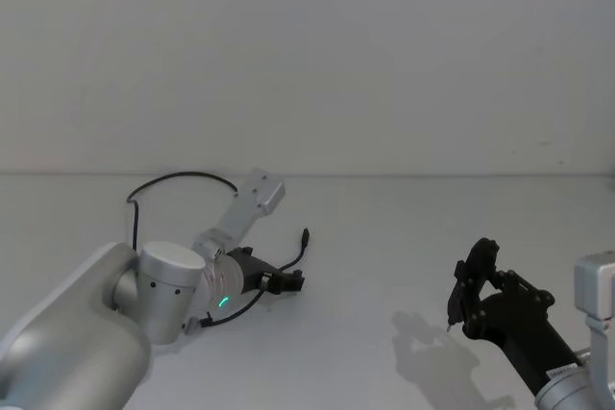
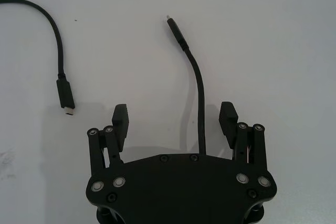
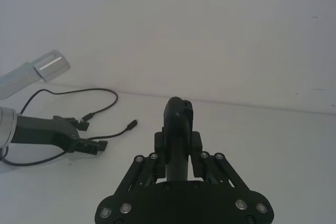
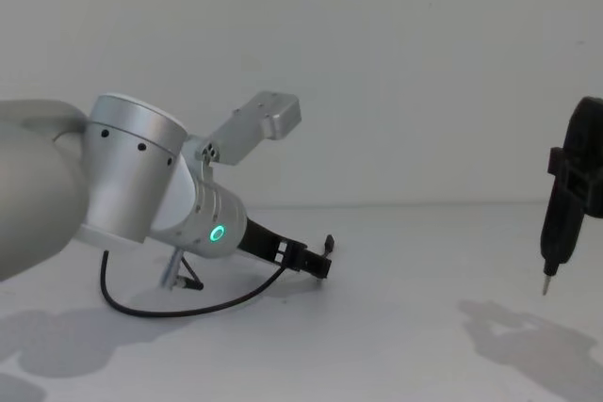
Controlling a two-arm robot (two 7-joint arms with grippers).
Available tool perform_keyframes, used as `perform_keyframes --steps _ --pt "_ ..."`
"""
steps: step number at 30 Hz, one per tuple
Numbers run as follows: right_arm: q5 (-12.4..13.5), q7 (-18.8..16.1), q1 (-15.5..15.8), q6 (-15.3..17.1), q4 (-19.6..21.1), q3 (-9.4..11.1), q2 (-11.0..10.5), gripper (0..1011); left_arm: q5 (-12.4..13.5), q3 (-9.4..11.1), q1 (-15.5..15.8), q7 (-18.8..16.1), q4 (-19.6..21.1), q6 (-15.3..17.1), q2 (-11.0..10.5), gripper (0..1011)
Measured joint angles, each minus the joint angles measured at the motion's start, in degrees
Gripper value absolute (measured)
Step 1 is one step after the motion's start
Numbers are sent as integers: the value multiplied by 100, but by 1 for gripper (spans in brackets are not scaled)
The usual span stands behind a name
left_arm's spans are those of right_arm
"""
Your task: Pick up the data cable with the one hand.
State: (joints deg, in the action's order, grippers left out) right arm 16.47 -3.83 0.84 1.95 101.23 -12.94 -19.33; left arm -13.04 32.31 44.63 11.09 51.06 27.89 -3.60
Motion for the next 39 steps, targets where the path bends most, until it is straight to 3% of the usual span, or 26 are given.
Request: perform_keyframes --steps 6,18,39 --pt "0 0 0 0 0 0 0 263 20 -1 36 -12 -101 2 49 1001" --pt "0 0 0 0 0 0 0 263 39 0 70 -22 -196 3 104 789" --pt "0 0 0 0 0 0 0 263 53 0 83 -30 -246 3 121 664"
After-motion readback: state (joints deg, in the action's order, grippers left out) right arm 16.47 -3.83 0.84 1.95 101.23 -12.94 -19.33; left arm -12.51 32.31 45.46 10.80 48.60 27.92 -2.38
